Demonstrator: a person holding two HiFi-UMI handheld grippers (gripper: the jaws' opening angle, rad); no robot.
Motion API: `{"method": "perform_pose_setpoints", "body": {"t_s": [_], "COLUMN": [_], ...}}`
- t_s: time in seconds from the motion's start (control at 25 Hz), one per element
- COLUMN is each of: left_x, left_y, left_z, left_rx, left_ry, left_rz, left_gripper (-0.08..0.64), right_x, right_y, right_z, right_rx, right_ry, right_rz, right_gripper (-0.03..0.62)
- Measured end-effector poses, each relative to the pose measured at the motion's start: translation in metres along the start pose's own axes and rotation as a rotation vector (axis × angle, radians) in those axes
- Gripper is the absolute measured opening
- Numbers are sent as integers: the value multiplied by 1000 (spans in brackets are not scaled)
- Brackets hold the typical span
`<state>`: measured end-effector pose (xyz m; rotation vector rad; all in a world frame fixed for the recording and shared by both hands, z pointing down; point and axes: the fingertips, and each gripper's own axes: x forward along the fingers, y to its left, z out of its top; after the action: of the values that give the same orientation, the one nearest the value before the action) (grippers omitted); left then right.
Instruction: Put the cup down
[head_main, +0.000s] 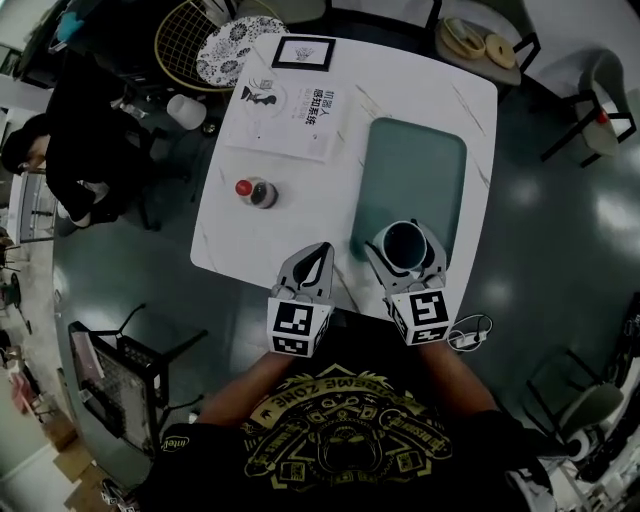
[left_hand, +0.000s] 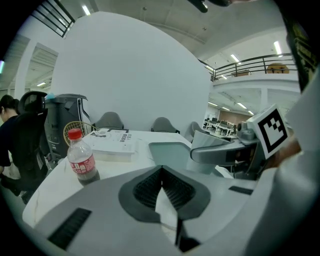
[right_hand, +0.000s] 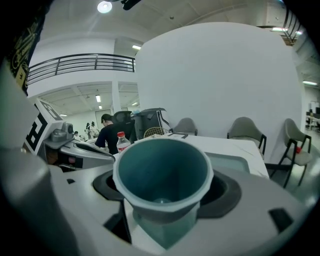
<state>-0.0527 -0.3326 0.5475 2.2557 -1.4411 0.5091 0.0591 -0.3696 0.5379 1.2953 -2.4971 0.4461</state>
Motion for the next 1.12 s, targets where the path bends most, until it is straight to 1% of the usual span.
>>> {"method": "perform_pose_setpoints", "body": {"t_s": [0.2,0.32,0.48,0.76,1.0,1.12], "left_x": [18,28,38,52,51,49], "left_y": [2,-1,-3,-2,-6,-7], "left_z": [-10,-9,-15,-20,-24,-28], "left_rx": [-3,12,20,31,37,39], "left_ry": [37,51,73,89,100,104], "left_rz": [6,-4,-20,-38,-60,-72], "left_gripper": [11,9,11,11,9,11], "right_x": [19,26,35,43,44,44], "right_y": [-6,-9,-10,-11,-9,-6], "right_z": [-10,-18,-20,-27,-36,-38], "right_rx": [-13,-18,-19,-30,-47,-71], "right_ry": [5,20,10,13,27,21], "right_rz": [19,24,31,22,8,1], "right_gripper": [376,376,376,376,376,376]}}
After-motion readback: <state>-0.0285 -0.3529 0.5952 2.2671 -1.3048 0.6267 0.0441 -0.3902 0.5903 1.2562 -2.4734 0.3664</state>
